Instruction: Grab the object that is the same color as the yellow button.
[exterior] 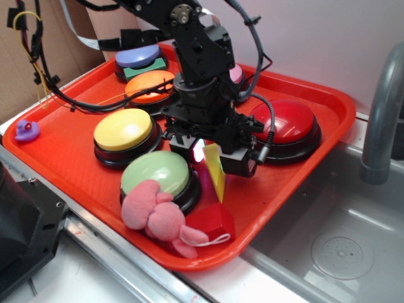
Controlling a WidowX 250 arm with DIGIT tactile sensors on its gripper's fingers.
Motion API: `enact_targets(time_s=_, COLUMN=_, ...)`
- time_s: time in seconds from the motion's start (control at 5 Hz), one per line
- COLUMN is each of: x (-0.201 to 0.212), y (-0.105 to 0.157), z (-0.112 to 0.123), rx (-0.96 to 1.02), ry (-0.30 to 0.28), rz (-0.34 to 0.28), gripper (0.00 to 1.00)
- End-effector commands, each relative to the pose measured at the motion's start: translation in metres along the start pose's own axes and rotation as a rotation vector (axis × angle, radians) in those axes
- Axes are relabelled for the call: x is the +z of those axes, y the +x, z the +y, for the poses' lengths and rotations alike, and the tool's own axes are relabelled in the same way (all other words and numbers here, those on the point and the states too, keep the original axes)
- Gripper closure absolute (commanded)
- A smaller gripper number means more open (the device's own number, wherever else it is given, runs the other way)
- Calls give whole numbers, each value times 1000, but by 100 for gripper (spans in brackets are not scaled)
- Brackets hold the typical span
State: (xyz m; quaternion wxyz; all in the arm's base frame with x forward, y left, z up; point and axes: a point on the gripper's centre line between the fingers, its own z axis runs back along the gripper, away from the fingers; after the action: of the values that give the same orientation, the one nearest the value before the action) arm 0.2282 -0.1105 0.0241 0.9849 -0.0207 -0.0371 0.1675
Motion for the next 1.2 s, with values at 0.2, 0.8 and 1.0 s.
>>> enact_targets(time_s=0.2, x=82, y=24, z=14, rx=-150, ry=-41, rz=-98, gripper=100)
enact_targets(time_s=0.8, x=143, y=8, z=116, rx=-169, ry=7, rz=-38, gripper=100)
enact_targets(time_s=1.0, x=139, y=9, z=138, rx=-103, ry=42, rz=-46, gripper=100)
